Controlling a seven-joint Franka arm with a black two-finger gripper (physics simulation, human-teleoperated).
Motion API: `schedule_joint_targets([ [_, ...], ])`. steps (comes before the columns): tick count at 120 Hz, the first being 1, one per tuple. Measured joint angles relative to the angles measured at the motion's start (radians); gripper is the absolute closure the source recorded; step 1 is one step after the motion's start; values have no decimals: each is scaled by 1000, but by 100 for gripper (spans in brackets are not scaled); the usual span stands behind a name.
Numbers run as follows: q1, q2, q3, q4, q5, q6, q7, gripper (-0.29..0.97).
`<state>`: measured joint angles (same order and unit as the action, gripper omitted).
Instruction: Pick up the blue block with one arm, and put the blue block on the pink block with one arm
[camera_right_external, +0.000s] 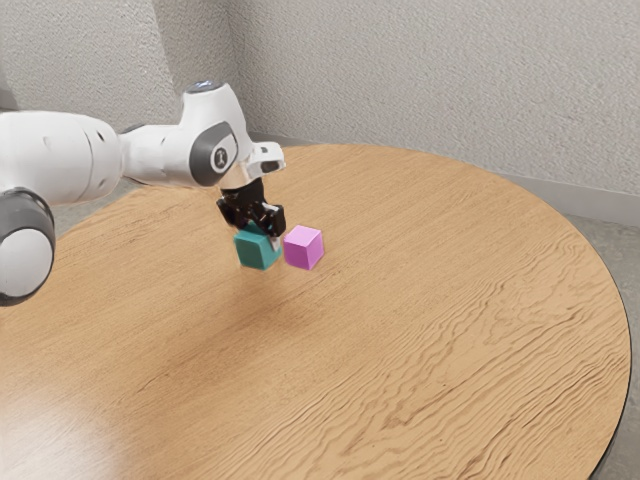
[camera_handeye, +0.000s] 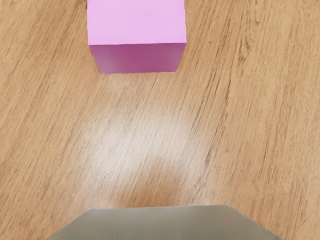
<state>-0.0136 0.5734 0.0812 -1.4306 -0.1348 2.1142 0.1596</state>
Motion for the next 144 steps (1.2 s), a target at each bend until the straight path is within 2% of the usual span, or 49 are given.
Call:
schedule_joint_targets([
  [11, 12, 109, -10, 184, -2, -76, -1, 30],
  [20, 28, 151, -28, 247, -3, -96, -1, 31],
  [42, 37, 225, -37, 353, -2, -43, -1, 32],
  [62, 50, 334, -52, 516, 1, -9, -2, 34],
  [96, 64, 406, -70, 587, 10, -39, -6, 35],
  [144, 63, 420, -102, 633, 45, -57, -9, 34],
])
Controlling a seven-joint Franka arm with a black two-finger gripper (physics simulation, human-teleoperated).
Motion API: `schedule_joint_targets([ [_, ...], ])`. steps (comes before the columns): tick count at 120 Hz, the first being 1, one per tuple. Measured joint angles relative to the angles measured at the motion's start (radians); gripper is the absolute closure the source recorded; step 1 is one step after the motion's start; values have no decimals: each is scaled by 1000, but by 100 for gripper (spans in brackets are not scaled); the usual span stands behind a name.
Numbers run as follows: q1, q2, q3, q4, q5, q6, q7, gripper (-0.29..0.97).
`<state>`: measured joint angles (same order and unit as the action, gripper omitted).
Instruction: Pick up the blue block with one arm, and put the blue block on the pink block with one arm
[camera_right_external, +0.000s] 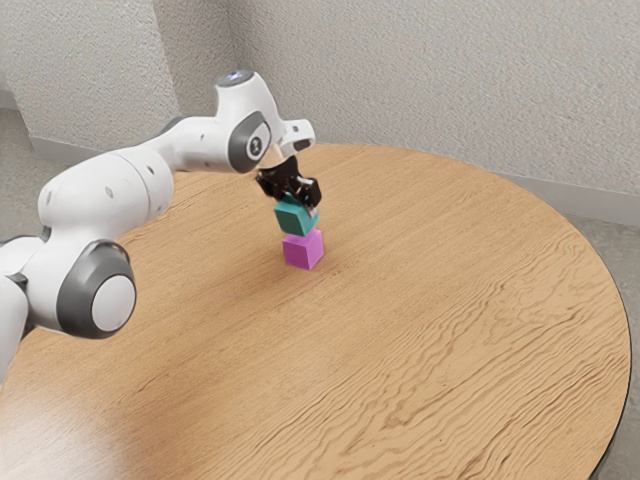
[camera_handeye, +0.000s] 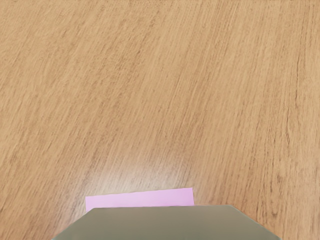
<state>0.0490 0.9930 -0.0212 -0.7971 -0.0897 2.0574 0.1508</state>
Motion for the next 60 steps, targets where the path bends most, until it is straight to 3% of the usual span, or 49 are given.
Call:
schedule_joint_targets([
  [42, 0, -36, -2, -38, -1, -7, 6, 10],
  [52, -6, -211, 0, -229, -2, -7, 6, 8],
  [60, -15, -514, 0, -536, -5, -9, 6, 6],
])
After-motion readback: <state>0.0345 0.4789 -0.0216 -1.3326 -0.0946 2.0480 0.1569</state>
